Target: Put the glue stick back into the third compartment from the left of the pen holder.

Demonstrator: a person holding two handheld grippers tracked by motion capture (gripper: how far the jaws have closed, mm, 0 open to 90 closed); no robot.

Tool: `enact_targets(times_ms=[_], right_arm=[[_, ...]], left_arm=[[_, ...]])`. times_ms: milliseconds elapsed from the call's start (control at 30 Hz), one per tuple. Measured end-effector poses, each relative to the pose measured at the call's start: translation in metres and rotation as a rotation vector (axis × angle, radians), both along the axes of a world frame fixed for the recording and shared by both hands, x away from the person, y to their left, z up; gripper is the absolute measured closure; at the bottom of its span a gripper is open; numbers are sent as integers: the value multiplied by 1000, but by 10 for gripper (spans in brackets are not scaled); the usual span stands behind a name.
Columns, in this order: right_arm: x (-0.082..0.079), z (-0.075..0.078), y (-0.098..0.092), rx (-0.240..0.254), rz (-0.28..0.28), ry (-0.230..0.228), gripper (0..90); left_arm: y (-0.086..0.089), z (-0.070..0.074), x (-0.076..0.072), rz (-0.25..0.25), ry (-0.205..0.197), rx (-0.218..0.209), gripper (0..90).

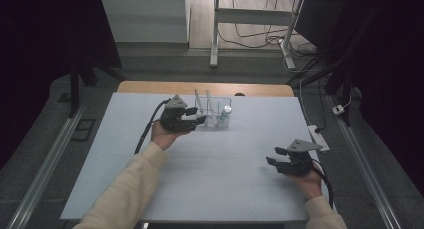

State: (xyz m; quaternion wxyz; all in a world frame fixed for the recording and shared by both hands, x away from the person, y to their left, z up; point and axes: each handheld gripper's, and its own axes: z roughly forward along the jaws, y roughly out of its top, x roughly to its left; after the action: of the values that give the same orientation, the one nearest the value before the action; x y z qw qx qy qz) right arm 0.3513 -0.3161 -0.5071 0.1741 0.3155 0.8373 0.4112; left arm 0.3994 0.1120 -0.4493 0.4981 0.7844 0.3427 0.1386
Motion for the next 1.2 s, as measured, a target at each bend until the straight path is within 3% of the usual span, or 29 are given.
enact_targets(times_ms=[200, 400, 933, 1200], right_arm=[[0, 0, 0, 0, 1, -1, 431], [0, 1, -1, 6, -1, -3, 431], [-2, 4, -3, 15, 2, -14, 429], [-2, 3, -3, 13, 6, -11, 428]], left_arm=[[12, -8, -13, 10, 11, 1, 448], [26, -16, -32, 22, 16, 31, 411], [68, -44, -81, 54, 89, 55, 337], [86, -51, -99, 69, 106, 79, 314]])
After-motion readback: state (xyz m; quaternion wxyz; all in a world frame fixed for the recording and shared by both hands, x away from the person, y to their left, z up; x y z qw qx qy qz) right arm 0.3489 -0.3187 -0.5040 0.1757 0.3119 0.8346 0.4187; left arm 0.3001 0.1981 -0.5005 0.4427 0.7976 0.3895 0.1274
